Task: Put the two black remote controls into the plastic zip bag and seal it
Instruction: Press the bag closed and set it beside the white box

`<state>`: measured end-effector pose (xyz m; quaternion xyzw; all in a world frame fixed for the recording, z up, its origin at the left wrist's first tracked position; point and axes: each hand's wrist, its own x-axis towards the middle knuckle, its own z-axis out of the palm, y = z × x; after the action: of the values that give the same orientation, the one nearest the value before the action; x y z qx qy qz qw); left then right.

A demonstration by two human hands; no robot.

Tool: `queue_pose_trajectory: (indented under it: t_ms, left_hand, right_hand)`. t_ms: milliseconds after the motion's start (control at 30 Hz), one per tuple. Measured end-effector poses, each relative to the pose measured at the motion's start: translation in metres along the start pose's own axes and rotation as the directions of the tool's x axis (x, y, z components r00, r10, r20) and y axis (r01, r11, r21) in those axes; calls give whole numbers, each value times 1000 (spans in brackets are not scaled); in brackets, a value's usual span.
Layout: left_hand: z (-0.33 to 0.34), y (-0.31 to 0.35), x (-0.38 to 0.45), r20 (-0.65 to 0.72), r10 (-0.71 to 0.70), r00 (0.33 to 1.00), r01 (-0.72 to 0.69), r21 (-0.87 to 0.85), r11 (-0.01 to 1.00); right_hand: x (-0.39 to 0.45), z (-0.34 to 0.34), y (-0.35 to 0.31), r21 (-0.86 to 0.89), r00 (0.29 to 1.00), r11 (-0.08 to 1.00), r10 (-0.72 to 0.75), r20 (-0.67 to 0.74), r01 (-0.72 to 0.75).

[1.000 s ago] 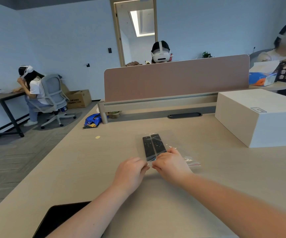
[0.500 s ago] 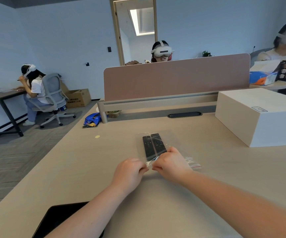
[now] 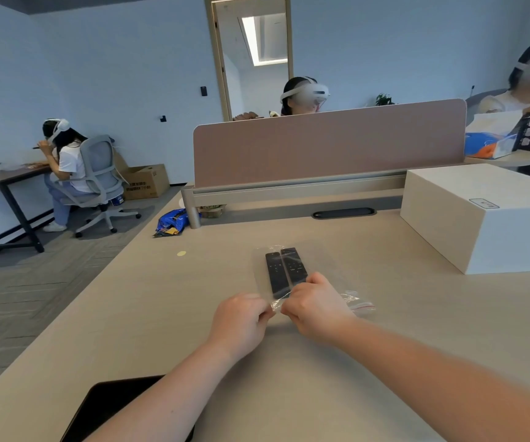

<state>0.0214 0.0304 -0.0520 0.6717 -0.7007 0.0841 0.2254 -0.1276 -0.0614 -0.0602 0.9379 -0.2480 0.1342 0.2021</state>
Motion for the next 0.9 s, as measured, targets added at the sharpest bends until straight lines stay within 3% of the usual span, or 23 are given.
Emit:
queue_pose_trajectory:
  t_ms: [267,467,800,900]
  left_hand:
    - [-8,8,3,35,-2,999,0,44,999]
    - [-13,4,1,54,-48,997,46,47,998]
    - [-16,8,4,75,-3,997,-6,118,993]
    - [-16,4,0,105,-33,994,19,136,990]
  right_hand:
    - [-11,-11,12,-128,992,987,-107,-67,98]
    - [-32,-8,37,-170,997,985,-47,-57,37]
    - [-58,-12,64,-217,999,976,7,-41,-16]
    - [-72,-11,76,-203,997,976,77,16,-72]
